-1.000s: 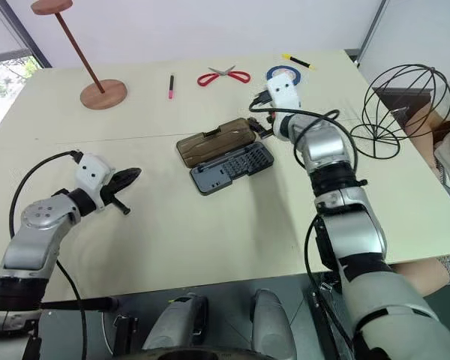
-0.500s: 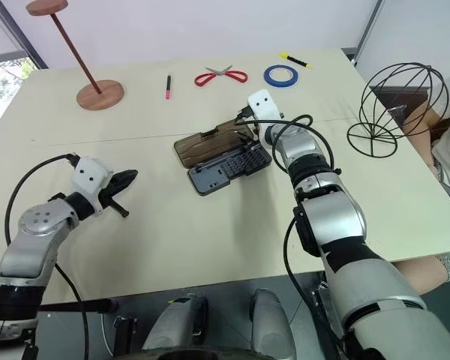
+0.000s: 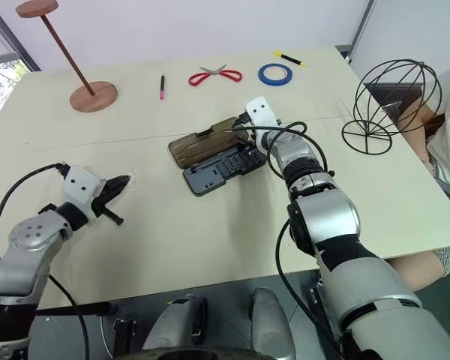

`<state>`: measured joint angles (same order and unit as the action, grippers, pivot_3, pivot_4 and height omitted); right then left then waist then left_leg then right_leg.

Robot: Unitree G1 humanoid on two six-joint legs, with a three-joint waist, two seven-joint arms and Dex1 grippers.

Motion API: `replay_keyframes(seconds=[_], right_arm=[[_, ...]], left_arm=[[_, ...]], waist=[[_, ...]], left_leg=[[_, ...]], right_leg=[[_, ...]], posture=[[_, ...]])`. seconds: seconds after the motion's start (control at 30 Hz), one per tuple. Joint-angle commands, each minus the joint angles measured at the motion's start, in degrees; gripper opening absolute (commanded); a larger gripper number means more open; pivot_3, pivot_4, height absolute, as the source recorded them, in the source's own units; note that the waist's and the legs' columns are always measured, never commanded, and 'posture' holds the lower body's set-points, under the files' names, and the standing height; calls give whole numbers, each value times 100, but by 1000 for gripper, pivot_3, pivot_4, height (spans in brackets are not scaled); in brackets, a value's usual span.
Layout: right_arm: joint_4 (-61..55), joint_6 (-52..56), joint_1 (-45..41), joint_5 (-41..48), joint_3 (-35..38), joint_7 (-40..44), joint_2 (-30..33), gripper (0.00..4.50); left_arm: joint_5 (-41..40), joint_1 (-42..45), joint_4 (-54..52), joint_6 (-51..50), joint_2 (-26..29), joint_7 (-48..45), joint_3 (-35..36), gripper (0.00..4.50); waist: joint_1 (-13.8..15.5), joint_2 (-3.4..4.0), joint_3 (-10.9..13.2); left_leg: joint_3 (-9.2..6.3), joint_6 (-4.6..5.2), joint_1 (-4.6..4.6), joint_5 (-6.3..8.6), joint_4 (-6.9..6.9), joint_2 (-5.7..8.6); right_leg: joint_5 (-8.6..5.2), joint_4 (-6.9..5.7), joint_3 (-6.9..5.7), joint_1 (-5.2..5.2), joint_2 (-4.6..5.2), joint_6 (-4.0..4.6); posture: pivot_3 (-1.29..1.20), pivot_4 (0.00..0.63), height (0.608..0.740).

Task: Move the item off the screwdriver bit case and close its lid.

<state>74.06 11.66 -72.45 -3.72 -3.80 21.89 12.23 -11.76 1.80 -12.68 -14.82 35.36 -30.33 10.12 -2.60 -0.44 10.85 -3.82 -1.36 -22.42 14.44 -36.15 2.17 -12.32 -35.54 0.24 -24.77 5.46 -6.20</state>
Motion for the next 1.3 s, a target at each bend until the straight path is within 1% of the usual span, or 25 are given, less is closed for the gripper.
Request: replay_keyframes(seconds=[0.03,0.2,0.3,0.47,0.53,0.57,0.63,0.7,0.77,0.8,0.93,1.07,1.3], right_arm=[[-201,-121,-286,101,189,206,-7,4456],[-609,80,-243,342,436,556,72,4456],[-1391,520,15,519,523,738,121,4456],[-3671,1622,924,713,433,899,184,4456],[-4661,2137,1339,770,389,864,209,4500],[-5069,2365,1508,797,378,840,223,4500],[-5978,2825,1873,897,370,823,279,4500],[-6711,3094,2179,983,350,868,374,4500],[-7141,3177,2363,1072,330,940,452,4500],[-7426,3214,2487,1142,312,1025,533,4500],[-8348,3426,2906,1591,351,1401,821,4500],[-8662,3401,3117,1690,341,1266,821,4500],[-8902,3363,3282,1739,348,874,679,4500]], left_arm=[[-98,24,-315,-58,-51,64,178,0],[-355,212,-331,-243,-88,-13,277,0],[-571,414,-287,-368,-72,-165,257,0],[-856,790,-114,-587,-118,-469,122,0],[-964,1005,14,-718,-183,-545,47,514],[-1001,1078,51,-761,-199,-603,-6,855],[-915,1443,400,-793,-294,-654,-235,1837],[-700,1791,846,-823,-408,-526,-430,2913],[-423,1989,1198,-759,-465,-357,-568,3944],[-441,2085,1247,-904,-571,-276,-610,4477],[-494,2424,1264,-1409,-905,-72,-756,4477],[-456,2847,1552,-1779,-1067,236,-682,4477],[2,3688,2480,-1402,-1101,416,-894,4477]], waist=[[8,0,0],[6,0,0],[7,0,0],[21,-2,-1],[39,-2,-1],[40,-2,-1],[39,-2,-1],[68,-2,-1],[57,-3,-2],[39,-4,-2],[40,-5,-2],[26,-6,-1],[44,-7,-1]], left_leg=[[0,-1,0,-1,-1,0],[-1,-2,-1,-1,-1,1],[-2,-2,-2,-1,0,1],[-3,-2,-3,-1,-1,1],[-5,-2,-4,-1,-5,1],[-9,-2,-5,-2,-6,3],[-7,-2,-5,-2,-9,3],[-11,-3,-5,-2,-11,6],[-11,-3,-4,-3,-14,7],[-10,-3,-4,-3,-14,7],[-12,-2,-5,-2,-12,6],[-12,-2,-2,-3,-18,6],[-13,-4,-1,-4,-23,7]], right_leg=[[1,0,0,0,0,1],[2,0,0,1,0,2],[2,-1,-1,-1,0,2],[2,-1,-2,0,0,2],[2,-2,-3,1,0,1],[2,-3,-4,2,1,1],[2,-6,-4,2,0,1],[2,-12,-7,1,0,1],[1,-18,-7,1,-1,1],[1,-18,-7,1,-1,1],[1,-16,-7,1,0,0],[1,-27,-7,1,-1,0],[0,-34,-7,1,-2,0]], posture=[[0,150,740],[0,150,740],[0,150,740],[0,150,740],[0,150,740],[0,150,740],[0,150,740],[0,150,740],[0,150,740],[0,150,740],[0,150,740],[0,150,740],[0,150,740]])
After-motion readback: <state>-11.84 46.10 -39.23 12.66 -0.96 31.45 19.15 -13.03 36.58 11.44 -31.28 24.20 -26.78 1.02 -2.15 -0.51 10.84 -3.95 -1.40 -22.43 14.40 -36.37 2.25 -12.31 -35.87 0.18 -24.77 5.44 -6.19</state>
